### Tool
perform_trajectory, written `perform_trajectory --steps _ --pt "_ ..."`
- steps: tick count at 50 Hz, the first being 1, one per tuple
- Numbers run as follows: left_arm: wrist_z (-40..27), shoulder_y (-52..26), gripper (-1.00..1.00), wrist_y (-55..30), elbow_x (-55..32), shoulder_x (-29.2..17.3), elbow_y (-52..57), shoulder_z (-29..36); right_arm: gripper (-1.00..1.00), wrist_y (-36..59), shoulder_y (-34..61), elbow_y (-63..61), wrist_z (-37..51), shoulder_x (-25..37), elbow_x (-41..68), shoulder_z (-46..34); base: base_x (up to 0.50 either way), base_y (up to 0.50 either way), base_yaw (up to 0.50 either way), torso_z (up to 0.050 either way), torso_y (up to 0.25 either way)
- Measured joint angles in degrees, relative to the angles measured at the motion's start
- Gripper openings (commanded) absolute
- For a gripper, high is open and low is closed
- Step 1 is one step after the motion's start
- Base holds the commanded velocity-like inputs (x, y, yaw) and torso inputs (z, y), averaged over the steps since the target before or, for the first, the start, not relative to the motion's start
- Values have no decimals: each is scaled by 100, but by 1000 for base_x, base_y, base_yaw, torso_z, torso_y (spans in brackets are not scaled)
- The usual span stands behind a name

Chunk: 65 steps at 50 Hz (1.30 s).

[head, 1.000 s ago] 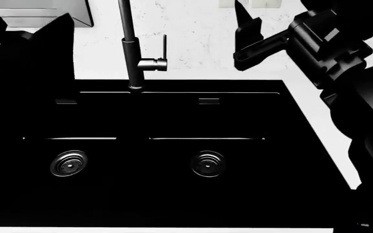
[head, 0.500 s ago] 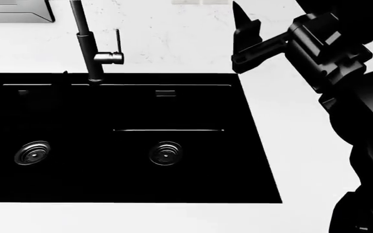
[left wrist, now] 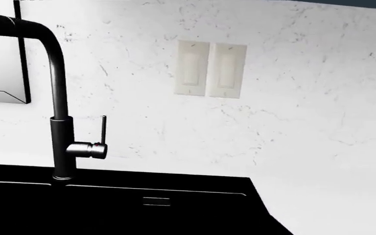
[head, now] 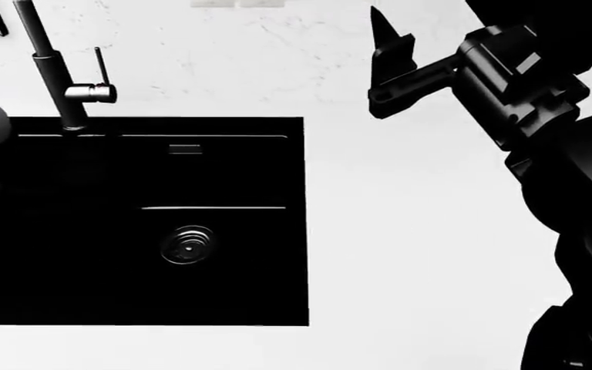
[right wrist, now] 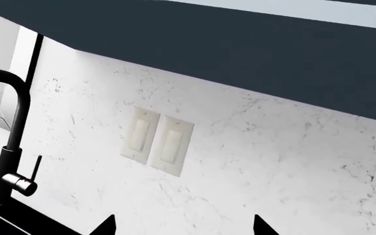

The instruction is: Pick and place the shaker into the drawer. Then close the cabinet.

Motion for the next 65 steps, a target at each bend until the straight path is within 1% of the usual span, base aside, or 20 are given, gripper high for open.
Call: perform_trajectory --steps 28,58,65 --pt "172 274 100 117 149 -29 123 -92 100 0 -47 -16 74 10 77 -25 38 -500 0 0 0" --pt "290 373 100 217 271 -60 174 3 100 -42 -121 -25 129 39 166 -23 1 -500 0 0 0" --pt "309 407 100 249 275 -75 199 10 100 -48 -132 -31 156 48 168 -3 0 -26 0 0 0"
